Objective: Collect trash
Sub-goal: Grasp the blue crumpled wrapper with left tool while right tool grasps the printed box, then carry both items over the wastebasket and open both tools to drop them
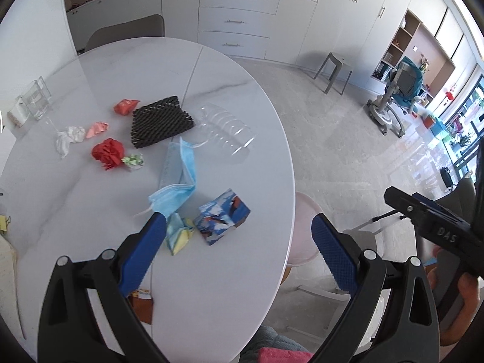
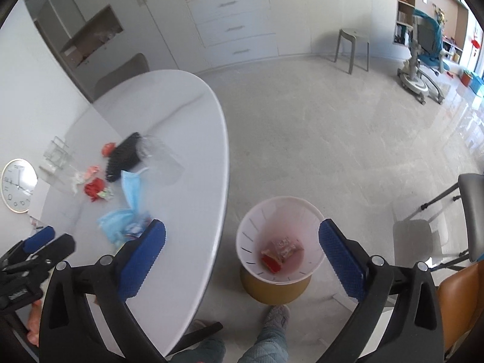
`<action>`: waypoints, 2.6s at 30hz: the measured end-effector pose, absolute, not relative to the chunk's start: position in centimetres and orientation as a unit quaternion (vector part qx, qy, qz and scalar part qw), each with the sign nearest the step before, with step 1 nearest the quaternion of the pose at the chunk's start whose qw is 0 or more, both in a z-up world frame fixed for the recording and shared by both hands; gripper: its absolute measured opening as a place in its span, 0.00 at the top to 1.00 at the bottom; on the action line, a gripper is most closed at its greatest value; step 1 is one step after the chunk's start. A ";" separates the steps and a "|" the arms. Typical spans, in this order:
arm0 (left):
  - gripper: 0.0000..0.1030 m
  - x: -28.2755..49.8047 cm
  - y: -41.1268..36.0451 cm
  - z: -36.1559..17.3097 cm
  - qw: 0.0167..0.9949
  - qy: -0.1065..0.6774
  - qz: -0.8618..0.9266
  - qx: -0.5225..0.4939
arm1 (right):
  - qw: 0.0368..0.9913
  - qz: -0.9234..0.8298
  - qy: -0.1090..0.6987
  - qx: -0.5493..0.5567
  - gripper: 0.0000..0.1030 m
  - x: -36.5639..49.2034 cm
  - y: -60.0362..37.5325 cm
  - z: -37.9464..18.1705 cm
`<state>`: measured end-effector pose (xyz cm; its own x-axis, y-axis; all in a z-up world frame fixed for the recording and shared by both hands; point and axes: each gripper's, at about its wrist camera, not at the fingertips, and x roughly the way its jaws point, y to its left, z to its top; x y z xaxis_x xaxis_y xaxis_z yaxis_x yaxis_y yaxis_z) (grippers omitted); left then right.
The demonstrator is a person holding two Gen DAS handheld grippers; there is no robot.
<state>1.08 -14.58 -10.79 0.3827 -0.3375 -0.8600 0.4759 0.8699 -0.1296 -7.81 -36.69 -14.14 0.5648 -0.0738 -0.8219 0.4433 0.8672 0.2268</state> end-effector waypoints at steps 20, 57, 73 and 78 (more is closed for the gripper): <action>0.10 1.9 2.4 -11.3 0.847 0.512 -0.141 0.011 | 0.878 -0.026 0.450 0.159 0.02 -2.7 -25.0 -12.6; 0.41 5.8 3.3 -28.1 0.797 0.583 -0.151 0.044 | 0.836 -0.020 0.534 0.122 0.02 0.9 -21.4 -26.3; 0.70 6.0 4.9 -24.9 0.806 0.573 -0.148 0.033 | 0.845 0.005 0.530 0.062 0.02 5.9 -21.7 -28.4; 0.70 5.6 5.3 -24.1 0.810 0.566 -0.149 0.029 | 0.846 0.006 0.530 0.062 0.02 6.4 -22.1 -28.5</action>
<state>5.64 5.29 -24.13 0.3143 -0.2080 -0.9263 0.2735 0.9542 -0.1214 6.41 -22.12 -28.52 0.4386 0.0766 -0.8954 0.0548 0.9922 0.1117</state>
